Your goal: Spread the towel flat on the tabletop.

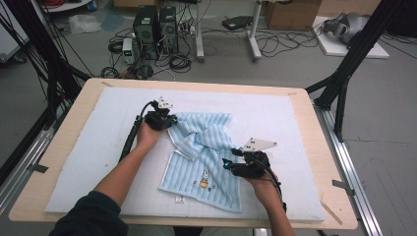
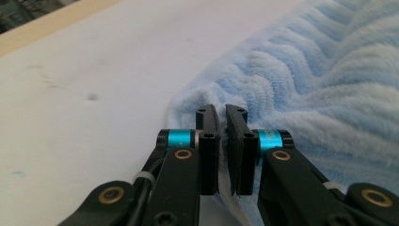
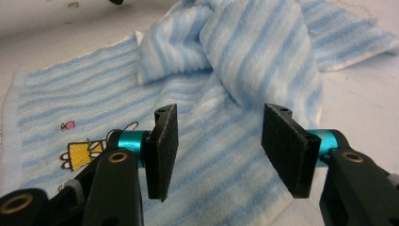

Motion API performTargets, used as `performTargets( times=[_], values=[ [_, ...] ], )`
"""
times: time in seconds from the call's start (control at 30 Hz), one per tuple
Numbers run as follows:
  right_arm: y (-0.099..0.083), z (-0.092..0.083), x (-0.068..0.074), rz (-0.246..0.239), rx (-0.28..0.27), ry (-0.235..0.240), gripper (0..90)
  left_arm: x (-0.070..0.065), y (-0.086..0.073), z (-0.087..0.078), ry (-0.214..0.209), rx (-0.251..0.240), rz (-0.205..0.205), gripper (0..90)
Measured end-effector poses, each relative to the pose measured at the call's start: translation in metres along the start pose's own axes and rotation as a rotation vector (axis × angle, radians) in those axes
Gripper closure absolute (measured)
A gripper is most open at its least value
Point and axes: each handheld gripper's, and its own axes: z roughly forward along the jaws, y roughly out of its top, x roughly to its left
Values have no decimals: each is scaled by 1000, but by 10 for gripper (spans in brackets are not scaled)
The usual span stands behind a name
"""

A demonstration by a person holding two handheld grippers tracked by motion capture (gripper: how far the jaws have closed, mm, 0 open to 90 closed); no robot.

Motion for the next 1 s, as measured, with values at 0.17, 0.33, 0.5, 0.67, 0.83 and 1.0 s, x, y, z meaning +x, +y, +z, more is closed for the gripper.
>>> performTargets(
  times=[0.17, 0.33, 0.5, 0.67, 0.83, 1.0],
  values=[
    [-1, -1, -2, 9, -8, -7, 457, 30, 11, 9, 85, -35, -39, 836],
    [-2, -2, -4, 13, -10, -20, 457, 44, 13, 10, 107, -45, -92, 808],
    [-3, -1, -6, 21, -9, -34, 446, 48, 14, 2, 36, -109, -231, 388],
    [-3, -2, -8, 19, -14, -59, 450, 48, 13, -13, -24, -154, -251, 322],
    [1, -2, -19, 44, -29, -118, 456, 48, 7, -34, -59, -188, -227, 324],
    [21, 11, -41, 63, -47, -172, 475, 44, -1, -46, -83, -190, -210, 335]
  ],
)
